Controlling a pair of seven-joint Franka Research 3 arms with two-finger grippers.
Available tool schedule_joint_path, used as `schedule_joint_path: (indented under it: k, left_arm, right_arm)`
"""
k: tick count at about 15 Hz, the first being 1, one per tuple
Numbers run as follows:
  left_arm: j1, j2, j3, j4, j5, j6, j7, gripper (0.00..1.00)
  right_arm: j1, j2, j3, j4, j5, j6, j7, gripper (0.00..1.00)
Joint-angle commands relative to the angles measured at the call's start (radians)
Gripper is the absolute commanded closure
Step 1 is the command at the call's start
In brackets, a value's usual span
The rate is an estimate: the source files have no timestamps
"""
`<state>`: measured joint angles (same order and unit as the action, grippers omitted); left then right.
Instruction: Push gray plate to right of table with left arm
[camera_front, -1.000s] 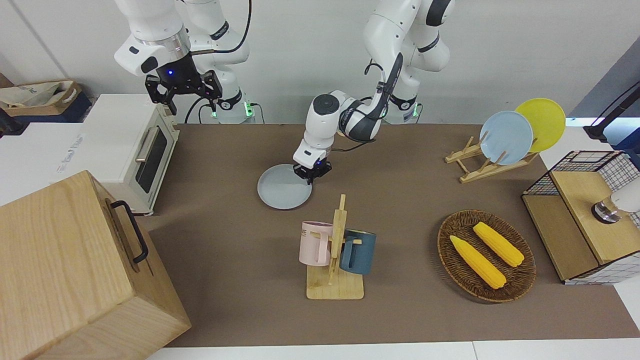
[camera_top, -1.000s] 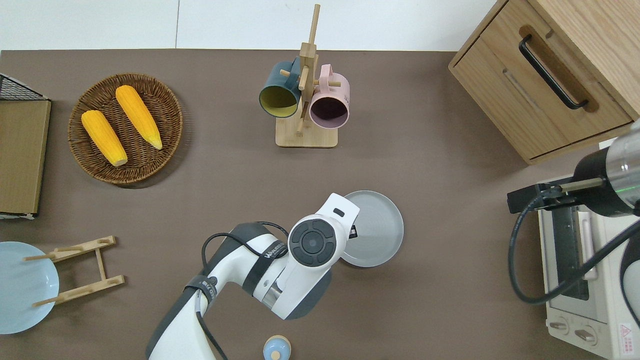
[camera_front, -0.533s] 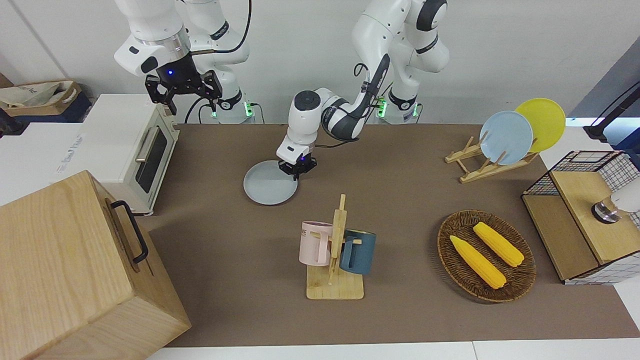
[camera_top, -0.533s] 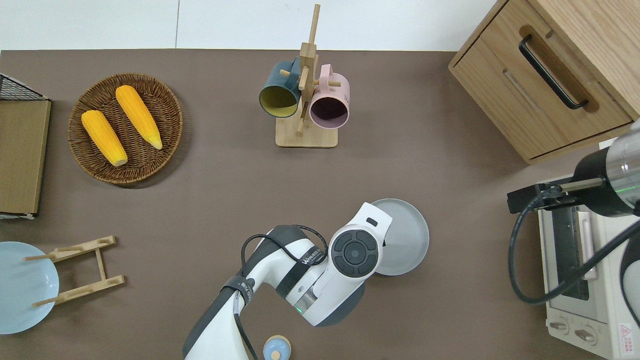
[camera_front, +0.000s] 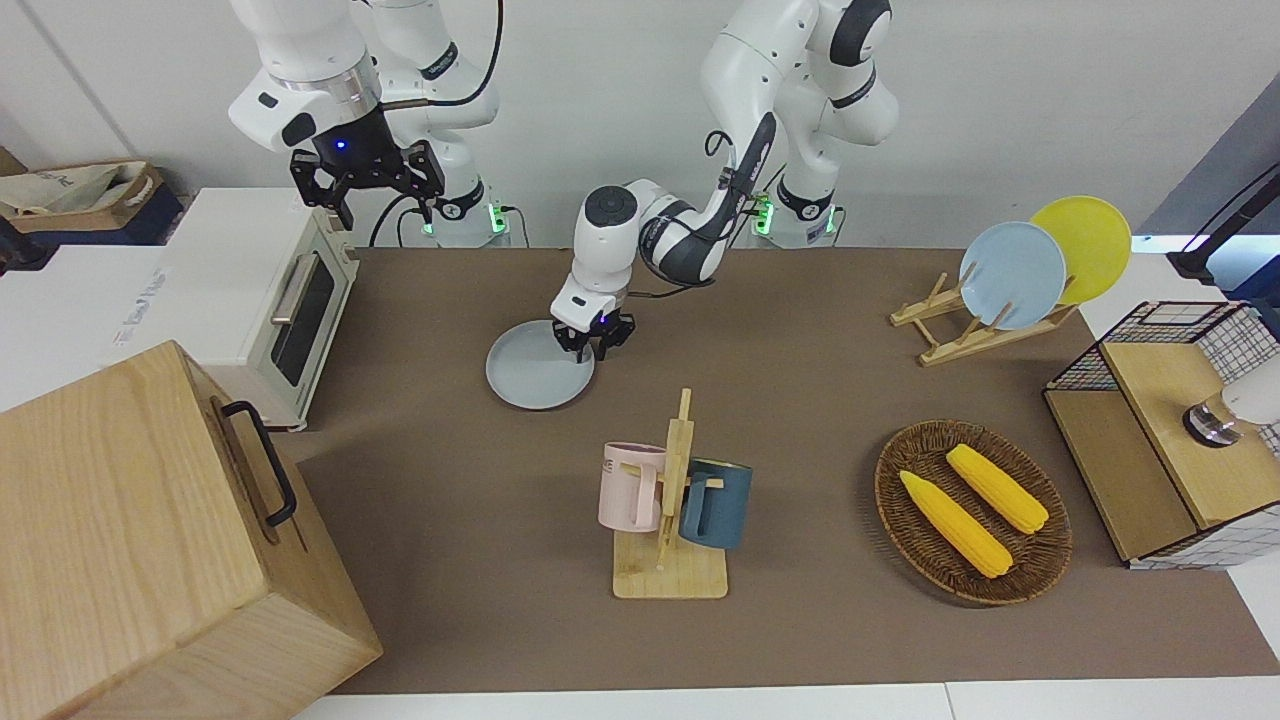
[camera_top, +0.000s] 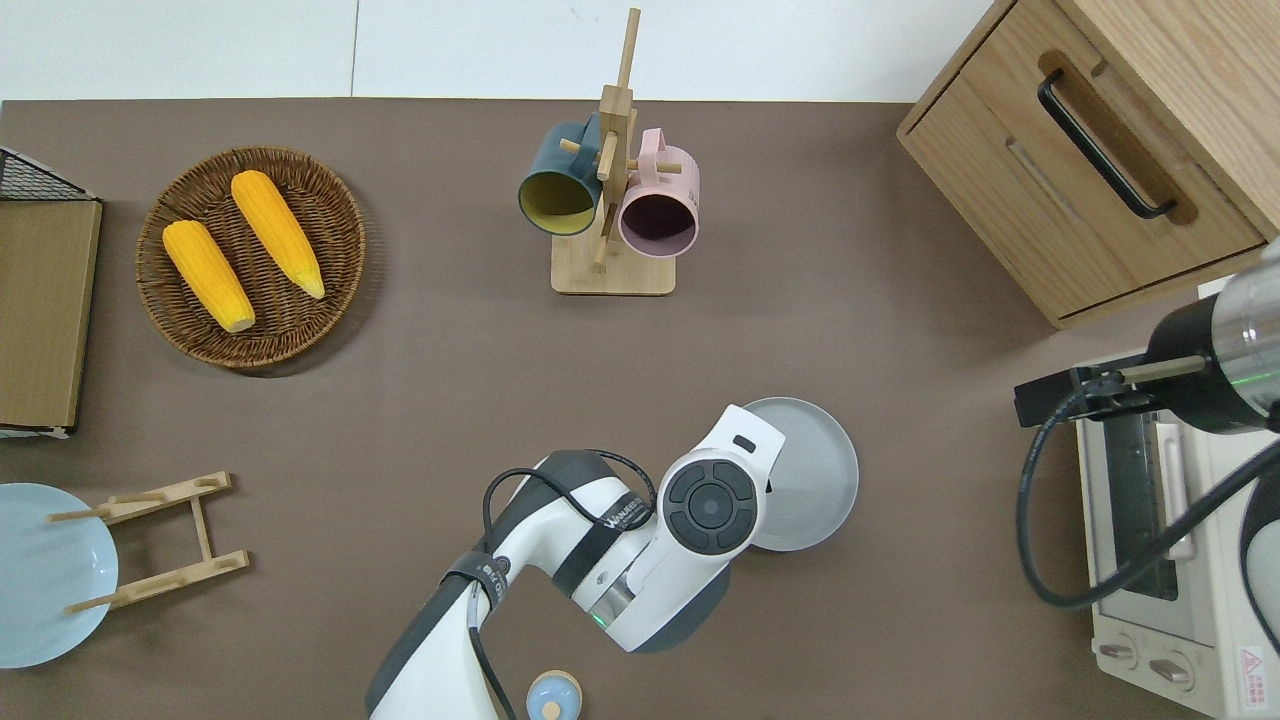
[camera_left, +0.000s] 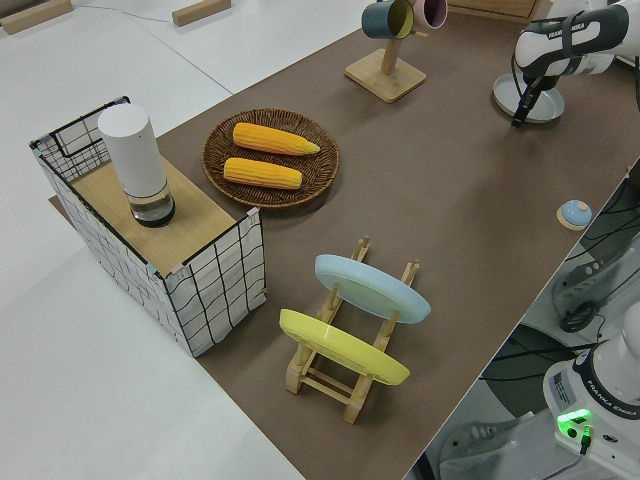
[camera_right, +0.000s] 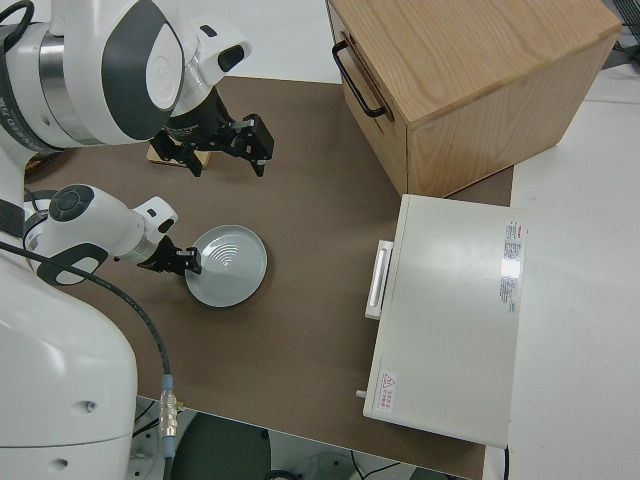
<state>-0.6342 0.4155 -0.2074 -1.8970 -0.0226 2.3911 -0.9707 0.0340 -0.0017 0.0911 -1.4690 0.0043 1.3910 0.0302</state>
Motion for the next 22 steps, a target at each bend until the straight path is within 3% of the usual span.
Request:
schedule_joint_path:
  k: [1,4,8,13,17,22]
  left_arm:
    - [0.043,-0.049,0.010,0.010,0.001,-0.099,0.072,0.02]
    - [0.108,-0.105,0.002,0.007,-0.040,-0.176,0.156,0.02]
    - [0.226,-0.210,0.006,0.006,-0.114,-0.354,0.366,0.01]
    - [0.378,-0.320,0.017,0.010,-0.114,-0.539,0.582,0.01]
    - [0.471,-0.392,0.022,0.019,-0.074,-0.618,0.685,0.01]
    - [0.588,-0.405,0.025,0.156,-0.043,-0.766,0.806,0.01]
  right_arm:
    - [-0.011,-0.008,0.006,-0.001,0.008,-0.012,-0.001,0.017]
    - [-0.011,-0.008,0.006,0.001,0.008,-0.012,-0.003,0.017]
    - [-0.011,-0.008,0.004,0.001,0.008,-0.012,-0.003,0.017]
    - [-0.011,-0.008,0.006,-0.001,0.008,-0.012,-0.003,0.017]
    - [-0.011,-0.008,0.006,-0.001,0.008,-0.012,-0.003,0.017]
    - [-0.011,-0.008,0.006,0.001,0.008,-0.012,-0.003,0.017]
